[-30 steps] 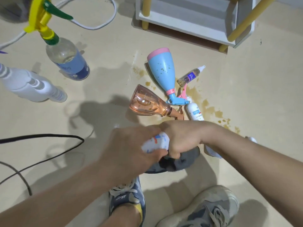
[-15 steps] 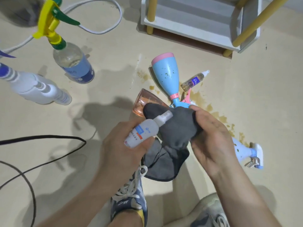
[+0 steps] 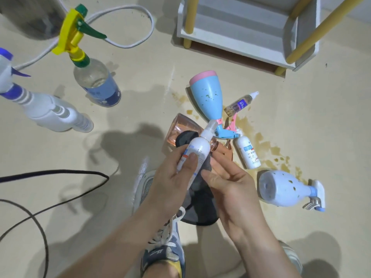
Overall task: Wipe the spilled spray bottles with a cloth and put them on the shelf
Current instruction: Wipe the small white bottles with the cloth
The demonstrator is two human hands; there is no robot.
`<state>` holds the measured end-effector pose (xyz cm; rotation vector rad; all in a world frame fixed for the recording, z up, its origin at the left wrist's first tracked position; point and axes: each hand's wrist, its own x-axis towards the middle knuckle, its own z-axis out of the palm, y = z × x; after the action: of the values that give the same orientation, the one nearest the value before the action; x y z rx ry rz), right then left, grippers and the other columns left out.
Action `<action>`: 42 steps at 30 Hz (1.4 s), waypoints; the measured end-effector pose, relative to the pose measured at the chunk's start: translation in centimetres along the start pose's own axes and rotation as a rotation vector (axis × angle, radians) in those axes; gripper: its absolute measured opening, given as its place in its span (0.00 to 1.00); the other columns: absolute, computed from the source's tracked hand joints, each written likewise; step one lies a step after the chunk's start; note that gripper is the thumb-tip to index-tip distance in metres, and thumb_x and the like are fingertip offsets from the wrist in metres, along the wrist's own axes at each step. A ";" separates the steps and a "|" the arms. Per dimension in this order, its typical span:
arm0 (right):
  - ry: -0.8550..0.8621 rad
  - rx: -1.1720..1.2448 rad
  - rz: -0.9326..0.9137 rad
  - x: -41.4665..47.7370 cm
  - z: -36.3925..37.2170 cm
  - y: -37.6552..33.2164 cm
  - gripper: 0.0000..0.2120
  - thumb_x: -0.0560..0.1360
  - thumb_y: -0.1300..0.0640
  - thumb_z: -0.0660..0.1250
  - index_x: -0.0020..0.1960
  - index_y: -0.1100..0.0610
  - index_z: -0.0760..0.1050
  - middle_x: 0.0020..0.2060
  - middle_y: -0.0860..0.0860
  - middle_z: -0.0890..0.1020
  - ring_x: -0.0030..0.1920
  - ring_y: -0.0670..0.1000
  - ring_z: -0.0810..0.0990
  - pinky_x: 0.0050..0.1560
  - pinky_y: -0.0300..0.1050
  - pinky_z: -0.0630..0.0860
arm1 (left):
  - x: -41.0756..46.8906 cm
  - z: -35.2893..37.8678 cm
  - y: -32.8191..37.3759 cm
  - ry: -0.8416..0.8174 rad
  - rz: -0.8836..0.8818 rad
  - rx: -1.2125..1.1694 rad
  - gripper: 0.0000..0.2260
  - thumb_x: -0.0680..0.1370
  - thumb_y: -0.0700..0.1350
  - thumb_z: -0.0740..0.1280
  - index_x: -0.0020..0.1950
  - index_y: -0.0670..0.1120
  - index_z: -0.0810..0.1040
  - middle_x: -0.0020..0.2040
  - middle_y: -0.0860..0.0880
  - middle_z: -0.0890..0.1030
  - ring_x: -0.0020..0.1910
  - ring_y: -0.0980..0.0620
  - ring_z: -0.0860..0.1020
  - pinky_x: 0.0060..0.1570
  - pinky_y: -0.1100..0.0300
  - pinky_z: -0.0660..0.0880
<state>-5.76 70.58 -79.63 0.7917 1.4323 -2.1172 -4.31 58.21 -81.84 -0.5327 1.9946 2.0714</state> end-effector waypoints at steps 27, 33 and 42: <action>0.217 -0.327 -0.194 2.6 1.3 0.1 0.16 0.84 0.56 0.55 0.43 0.51 0.78 0.37 0.47 0.83 0.44 0.49 0.80 0.48 0.46 0.76 | -1.5 1.4 -2.3 -0.098 0.187 0.505 0.19 0.81 0.57 0.49 0.67 0.51 0.66 0.60 0.55 0.74 0.58 0.55 0.73 0.57 0.53 0.71; 0.016 -0.516 -0.231 -0.6 2.9 4.2 0.16 0.81 0.45 0.54 0.53 0.53 0.76 0.46 0.51 0.84 0.50 0.47 0.83 0.52 0.50 0.78 | 1.6 -0.2 -1.5 0.071 0.073 0.535 0.16 0.82 0.53 0.54 0.67 0.49 0.67 0.58 0.49 0.75 0.55 0.49 0.75 0.51 0.54 0.69; -0.043 -0.322 -0.061 1.1 2.7 3.8 0.14 0.76 0.45 0.58 0.49 0.54 0.76 0.45 0.53 0.84 0.49 0.57 0.82 0.53 0.56 0.77 | 1.5 -0.4 -0.4 0.022 0.074 0.758 0.22 0.81 0.54 0.50 0.73 0.48 0.63 0.60 0.47 0.71 0.59 0.46 0.69 0.59 0.47 0.67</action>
<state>-4.67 66.65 -82.12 0.5804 1.7349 -1.8650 -5.45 57.69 -82.80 -0.3215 2.6008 1.1726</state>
